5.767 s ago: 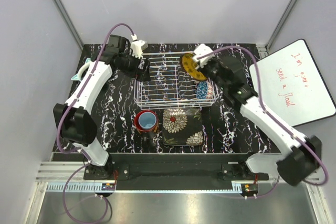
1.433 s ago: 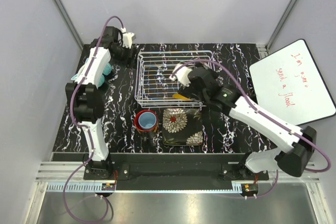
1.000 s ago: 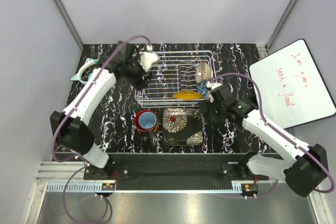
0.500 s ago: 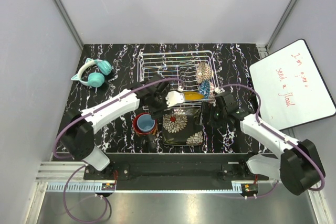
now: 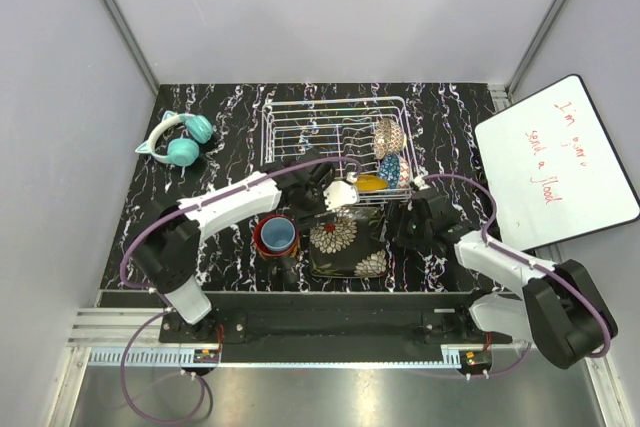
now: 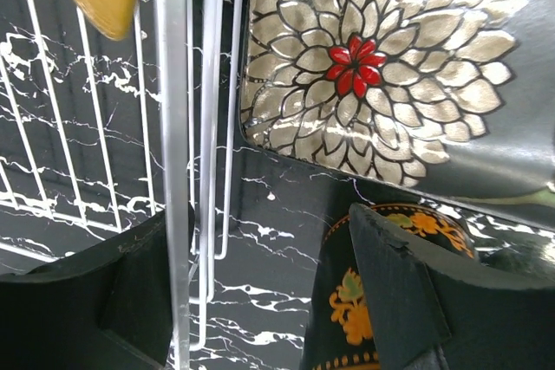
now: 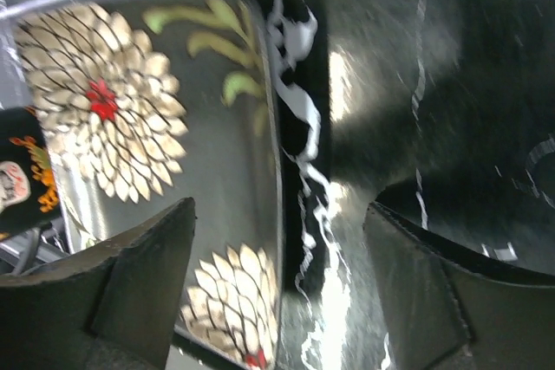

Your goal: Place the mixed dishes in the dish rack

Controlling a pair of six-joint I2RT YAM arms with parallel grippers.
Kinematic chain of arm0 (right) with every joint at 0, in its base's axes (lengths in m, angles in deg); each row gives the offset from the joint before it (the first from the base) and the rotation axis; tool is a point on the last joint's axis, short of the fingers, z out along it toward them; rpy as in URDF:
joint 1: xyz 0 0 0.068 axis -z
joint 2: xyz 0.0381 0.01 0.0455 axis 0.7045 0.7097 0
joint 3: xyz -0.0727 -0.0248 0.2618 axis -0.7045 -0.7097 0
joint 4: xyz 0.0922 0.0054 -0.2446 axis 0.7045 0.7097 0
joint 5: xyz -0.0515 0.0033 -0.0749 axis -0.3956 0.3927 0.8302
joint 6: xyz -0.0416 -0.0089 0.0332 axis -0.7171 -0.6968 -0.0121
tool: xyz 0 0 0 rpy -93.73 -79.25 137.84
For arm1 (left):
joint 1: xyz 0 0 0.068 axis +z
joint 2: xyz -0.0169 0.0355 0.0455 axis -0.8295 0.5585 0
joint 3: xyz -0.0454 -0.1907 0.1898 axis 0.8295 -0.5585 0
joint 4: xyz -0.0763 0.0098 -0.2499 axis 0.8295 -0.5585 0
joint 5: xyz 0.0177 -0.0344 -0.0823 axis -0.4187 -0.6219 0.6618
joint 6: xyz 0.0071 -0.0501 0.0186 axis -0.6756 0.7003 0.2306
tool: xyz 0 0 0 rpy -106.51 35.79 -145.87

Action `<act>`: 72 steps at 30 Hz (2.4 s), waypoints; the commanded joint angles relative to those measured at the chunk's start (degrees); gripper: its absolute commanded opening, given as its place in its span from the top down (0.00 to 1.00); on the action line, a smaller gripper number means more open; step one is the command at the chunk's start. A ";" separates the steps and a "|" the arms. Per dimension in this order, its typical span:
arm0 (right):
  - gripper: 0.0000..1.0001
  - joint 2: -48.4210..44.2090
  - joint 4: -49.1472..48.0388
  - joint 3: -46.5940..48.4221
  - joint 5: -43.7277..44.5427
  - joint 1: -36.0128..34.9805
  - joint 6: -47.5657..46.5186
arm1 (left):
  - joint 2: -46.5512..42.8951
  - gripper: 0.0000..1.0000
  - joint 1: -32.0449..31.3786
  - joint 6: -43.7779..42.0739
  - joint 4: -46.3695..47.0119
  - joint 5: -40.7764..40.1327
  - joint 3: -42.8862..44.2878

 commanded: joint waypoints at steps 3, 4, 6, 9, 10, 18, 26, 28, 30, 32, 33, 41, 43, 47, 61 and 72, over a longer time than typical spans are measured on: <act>0.23 6.50 -9.66 0.80 -4.66 1.01 -0.36 | 1.90 0.26 -0.40 -1.01 3.45 -1.42 -5.07; 0.24 7.47 -10.10 1.32 -5.28 1.10 -0.63 | 2.51 0.26 -0.40 -1.28 4.06 -1.68 -5.60; 0.25 9.67 -10.89 2.03 -6.69 1.27 -1.24 | 3.04 0.26 -0.40 -1.54 4.94 -1.95 -6.65; 0.27 10.82 -11.60 2.74 -7.66 1.36 -1.42 | 4.62 0.26 -0.49 -1.37 5.56 -1.78 -6.22; 0.27 10.82 -11.60 2.74 -7.75 1.45 -1.33 | 5.49 0.26 -0.49 -1.45 5.65 -1.69 -5.96; 0.35 8.55 -10.81 1.60 -11.35 1.54 -0.89 | 8.75 0.26 -0.93 -1.02 6.35 -0.54 -2.71; 0.44 -1.65 -8.61 -2.45 -11.70 1.45 -0.28 | 9.72 0.26 -2.16 0.30 6.35 0.68 -0.24; 0.47 -1.92 -8.61 -2.45 -12.49 1.45 -0.54 | 9.72 0.26 -2.69 0.65 6.26 1.12 -0.06; 0.48 -1.57 -8.96 -2.45 -13.90 1.45 -0.72 | 9.72 0.26 -3.30 0.92 6.53 1.39 0.37; 0.48 -1.22 -10.10 -2.45 -15.38 1.45 -0.89 | 9.90 0.26 -3.83 1.36 6.61 1.65 0.46; 0.48 -0.43 -10.63 -2.45 -16.09 1.54 -0.89 | 9.90 0.26 -3.92 1.62 6.79 1.65 0.64; 0.59 8.17 -15.64 -0.61 -22.95 1.54 -1.86 | 9.02 0.26 -4.09 1.45 6.97 1.30 0.03; 0.62 10.29 -16.95 0.36 -24.18 1.54 -1.95 | 8.75 0.26 -4.09 1.45 6.97 1.21 -0.24; 0.97 13.29 -18.46 1.50 -27.09 1.54 -2.65 | 8.49 0.27 -4.09 1.53 7.14 1.04 -0.59; 1.00 -10.42 -1.51 -2.98 -6.55 1.54 -0.54 | 7.88 0.25 -3.04 1.45 6.80 -0.10 2.13; 1.00 -20.12 14.40 3.87 -3.18 1.45 -2.82 | 4.54 0.16 3.72 9.17 -5.94 9.03 24.36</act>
